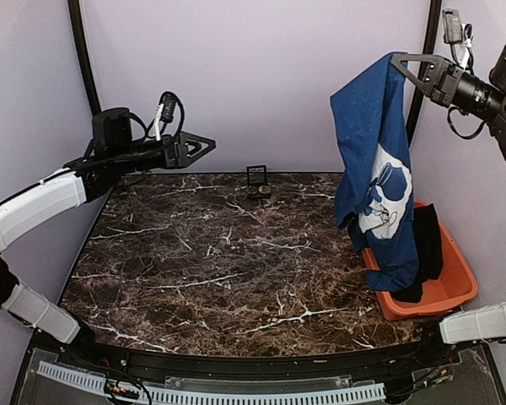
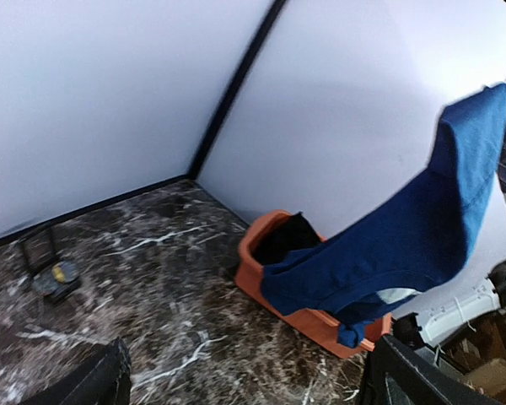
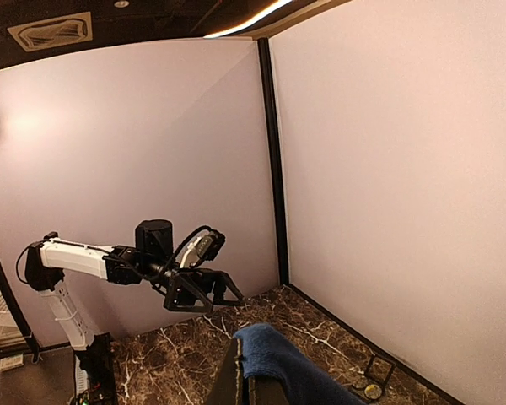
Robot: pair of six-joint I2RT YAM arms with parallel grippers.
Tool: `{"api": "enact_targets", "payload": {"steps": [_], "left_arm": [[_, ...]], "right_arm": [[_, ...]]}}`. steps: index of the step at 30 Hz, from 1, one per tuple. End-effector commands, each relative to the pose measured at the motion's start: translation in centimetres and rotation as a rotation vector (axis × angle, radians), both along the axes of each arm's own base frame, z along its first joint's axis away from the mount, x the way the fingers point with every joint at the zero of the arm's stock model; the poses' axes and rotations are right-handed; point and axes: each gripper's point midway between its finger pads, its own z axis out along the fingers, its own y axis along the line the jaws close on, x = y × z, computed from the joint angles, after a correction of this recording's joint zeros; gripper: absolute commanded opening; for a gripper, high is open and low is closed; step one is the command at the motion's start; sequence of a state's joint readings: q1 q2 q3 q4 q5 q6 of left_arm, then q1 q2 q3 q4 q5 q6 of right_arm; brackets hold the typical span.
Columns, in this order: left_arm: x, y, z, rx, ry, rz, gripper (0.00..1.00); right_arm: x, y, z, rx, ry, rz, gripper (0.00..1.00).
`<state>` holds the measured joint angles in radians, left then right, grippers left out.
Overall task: Pin the brooch onto the clothing
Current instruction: Pass from the right arm to the left
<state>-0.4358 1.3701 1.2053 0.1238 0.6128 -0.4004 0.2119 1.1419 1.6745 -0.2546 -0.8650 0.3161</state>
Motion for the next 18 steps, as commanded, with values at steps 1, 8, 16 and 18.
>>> {"api": "enact_targets", "payload": {"steps": [1,8,16,18], "left_arm": [[-2.3,-7.3,3.5,-0.03,-0.118,-0.2,0.99],[-8.1,-17.8,4.4,-0.032,-0.183,-0.467,0.99],[-10.9,-22.7,4.6,-0.139,-0.211,-0.656,0.99],[-11.8,-23.7,4.5,-0.132,-0.233,-0.68,0.99]], "right_arm": [[-0.4,0.0,1.8,0.009,-0.067,-0.007,0.0],[0.0,-0.4,1.0,-0.004,-0.062,-0.057,0.0],[0.0,-0.7,0.3,-0.014,-0.042,-0.082,0.0],[0.2,-0.8,0.1,-0.017,-0.034,-0.09,0.0]]}}
